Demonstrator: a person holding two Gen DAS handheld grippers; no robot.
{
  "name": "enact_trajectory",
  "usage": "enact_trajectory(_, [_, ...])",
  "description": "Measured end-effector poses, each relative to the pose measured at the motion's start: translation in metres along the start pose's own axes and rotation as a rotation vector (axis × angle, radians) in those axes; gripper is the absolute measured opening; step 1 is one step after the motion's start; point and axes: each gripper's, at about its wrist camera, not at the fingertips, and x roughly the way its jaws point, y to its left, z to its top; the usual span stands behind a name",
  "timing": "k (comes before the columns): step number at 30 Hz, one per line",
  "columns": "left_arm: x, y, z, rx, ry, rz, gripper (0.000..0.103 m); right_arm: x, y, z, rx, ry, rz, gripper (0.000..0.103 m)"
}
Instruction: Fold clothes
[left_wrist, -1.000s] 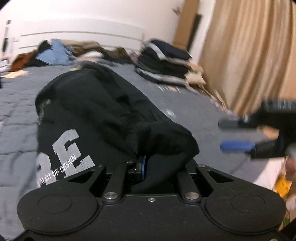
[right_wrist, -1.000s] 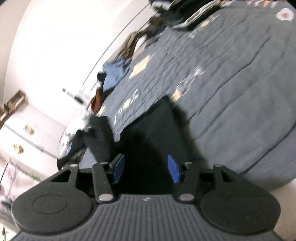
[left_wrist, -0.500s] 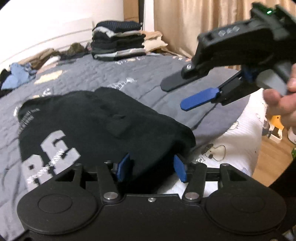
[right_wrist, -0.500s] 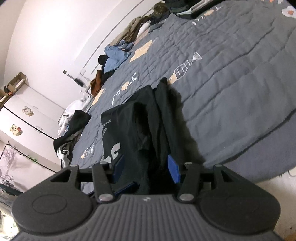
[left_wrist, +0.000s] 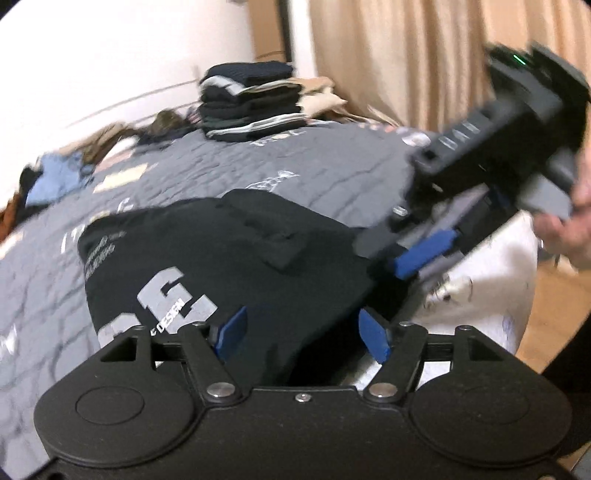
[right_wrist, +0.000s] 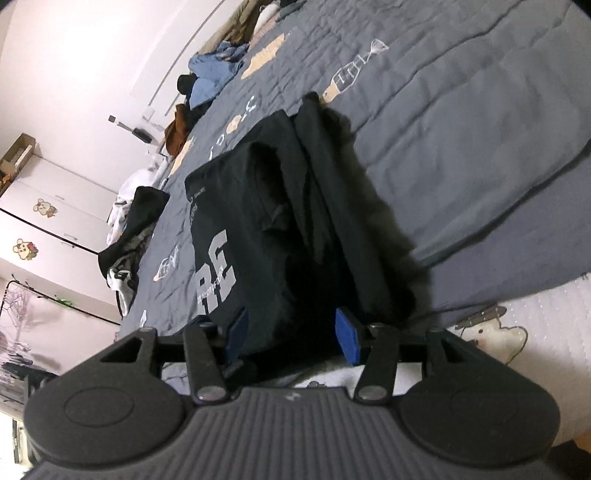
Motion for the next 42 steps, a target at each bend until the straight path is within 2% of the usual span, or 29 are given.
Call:
enact_trajectory(4, [0.003,-0.008,-0.008,0.057,0.022,0.021,0.066,0.006,-0.003,0.001,0.040,-0.018,0.019,0.051])
enact_trajectory(11, [0.001,-0.016,-0.010,0.154,0.018,0.075,0.066,0.032,-0.004,-0.002,0.109,-0.038,-0.037,0.051])
enact_trajectory(16, [0.000,-0.020,-0.012,0.215,0.019,0.119,0.066,0.035,-0.004,-0.005,0.119,-0.094,-0.006,0.050])
enact_trajectory(18, [0.002,-0.019,-0.013,0.223,0.027,0.136,0.066,0.034,-0.007,-0.004,0.138,-0.118,0.030,0.046])
enact_trajectory(19, [0.002,-0.020,-0.013,0.233,0.029,0.149,0.066,0.033,-0.008,-0.004,0.147,-0.130,0.048,0.040])
enact_trajectory(20, [0.003,-0.020,-0.014,0.249,0.027,0.160,0.066,0.033,-0.009,-0.004,0.156,-0.142,0.066,0.026])
enact_trajectory(22, [0.004,-0.021,-0.016,0.290,0.027,0.190,0.066,0.032,-0.010,-0.003,0.168,-0.155,0.080,0.017])
enact_trajectory(23, [0.004,-0.022,-0.017,0.305,0.029,0.205,0.066,0.031,-0.009,-0.003,0.167,-0.164,0.079,0.015])
enact_trajectory(31, [0.008,-0.022,-0.022,0.352,0.049,0.242,0.066,0.036,-0.006,-0.002,0.141,-0.148,0.049,0.020])
enact_trajectory(35, [0.009,-0.024,-0.022,0.367,0.051,0.250,0.066,0.042,-0.004,-0.003,0.142,-0.125,0.031,0.033])
enact_trajectory(39, [0.009,-0.024,-0.024,0.382,0.056,0.261,0.066,0.043,-0.003,-0.006,0.147,-0.134,0.066,0.034])
enact_trajectory(40, [0.009,-0.024,-0.025,0.389,0.058,0.264,0.066,0.041,-0.002,-0.007,0.144,-0.150,0.069,0.027])
enact_trajectory(41, [0.010,-0.024,-0.025,0.396,0.060,0.265,0.066,0.039,-0.003,-0.008,0.151,-0.168,0.075,0.015])
enact_trajectory(42, [0.010,-0.025,-0.026,0.403,0.062,0.266,0.066,0.037,-0.004,-0.008,0.168,-0.179,0.089,0.014])
